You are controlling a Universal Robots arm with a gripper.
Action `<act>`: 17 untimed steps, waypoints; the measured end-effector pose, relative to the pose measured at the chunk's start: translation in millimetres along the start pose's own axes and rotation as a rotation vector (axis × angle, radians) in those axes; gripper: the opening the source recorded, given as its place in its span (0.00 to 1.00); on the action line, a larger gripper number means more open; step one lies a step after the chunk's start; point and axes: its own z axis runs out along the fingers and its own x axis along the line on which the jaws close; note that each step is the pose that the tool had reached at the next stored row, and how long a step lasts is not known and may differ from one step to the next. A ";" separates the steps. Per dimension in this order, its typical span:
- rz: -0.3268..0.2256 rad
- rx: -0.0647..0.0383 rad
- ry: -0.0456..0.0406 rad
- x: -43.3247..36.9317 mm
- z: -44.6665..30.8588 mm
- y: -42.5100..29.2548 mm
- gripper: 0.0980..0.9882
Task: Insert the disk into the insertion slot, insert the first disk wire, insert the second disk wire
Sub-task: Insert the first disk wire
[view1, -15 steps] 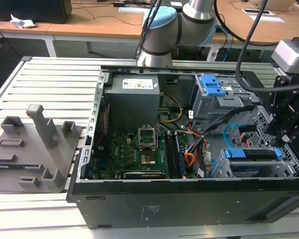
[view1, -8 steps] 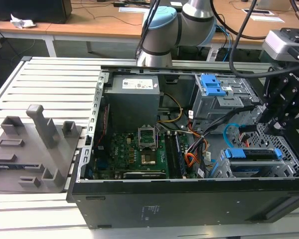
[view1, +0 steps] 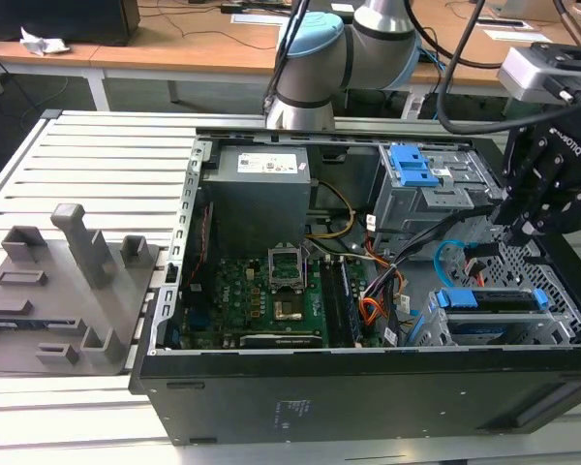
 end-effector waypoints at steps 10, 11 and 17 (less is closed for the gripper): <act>0.000 0.000 0.0003 -3.7 10.4 -0.4 0.30; 0.000 0.000 0.0003 -4.0 11.2 -0.5 0.30; 0.000 0.004 0.0110 -4.6 12.9 2.4 0.30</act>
